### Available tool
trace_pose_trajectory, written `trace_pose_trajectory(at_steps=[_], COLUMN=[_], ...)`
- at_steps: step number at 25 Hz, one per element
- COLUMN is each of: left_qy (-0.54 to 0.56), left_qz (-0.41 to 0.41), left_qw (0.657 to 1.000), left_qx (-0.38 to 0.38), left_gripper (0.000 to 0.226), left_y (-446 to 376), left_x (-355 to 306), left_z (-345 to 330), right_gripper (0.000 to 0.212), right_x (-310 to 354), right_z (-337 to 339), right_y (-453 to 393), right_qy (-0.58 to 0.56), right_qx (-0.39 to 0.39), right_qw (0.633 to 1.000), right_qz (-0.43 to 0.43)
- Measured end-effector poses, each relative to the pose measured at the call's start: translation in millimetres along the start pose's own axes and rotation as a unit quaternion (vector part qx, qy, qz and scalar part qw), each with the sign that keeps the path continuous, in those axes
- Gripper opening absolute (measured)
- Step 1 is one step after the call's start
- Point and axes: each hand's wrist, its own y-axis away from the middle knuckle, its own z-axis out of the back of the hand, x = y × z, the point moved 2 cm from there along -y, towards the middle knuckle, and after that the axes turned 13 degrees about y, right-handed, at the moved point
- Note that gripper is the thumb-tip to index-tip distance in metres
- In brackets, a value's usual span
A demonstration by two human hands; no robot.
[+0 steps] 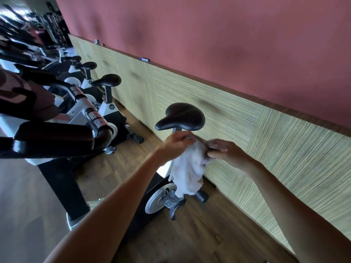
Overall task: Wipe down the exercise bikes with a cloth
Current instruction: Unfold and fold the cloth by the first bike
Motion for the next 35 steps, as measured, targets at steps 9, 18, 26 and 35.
trace_pose_trajectory(at_steps=[9, 18, 26, 35], left_qy=[0.134, 0.204, 0.224, -0.269], left_qz=[0.013, 0.158, 0.085, 0.009], left_qw=[0.989, 0.966, 0.966, 0.96], left_qx=[-0.063, 0.01, -0.097, -0.076], left_gripper=[0.023, 0.047, 0.074, 0.049], left_y=[-8, 6, 12, 0], left_x=[-18, 42, 49, 34], left_z=[26, 10, 9, 9], right_gripper=[0.044, 0.02, 0.09, 0.042], right_x=[31, 46, 21, 25], right_z=[-10, -23, -21, -18], right_y=[6, 4, 4, -3], right_qy=[-0.182, -0.229, -0.241, 0.16], right_qx=[-0.017, -0.095, -0.037, -0.085], right_qw=[0.979, 0.968, 0.968, 0.976], right_qz=[0.092, 0.045, -0.061, 0.121])
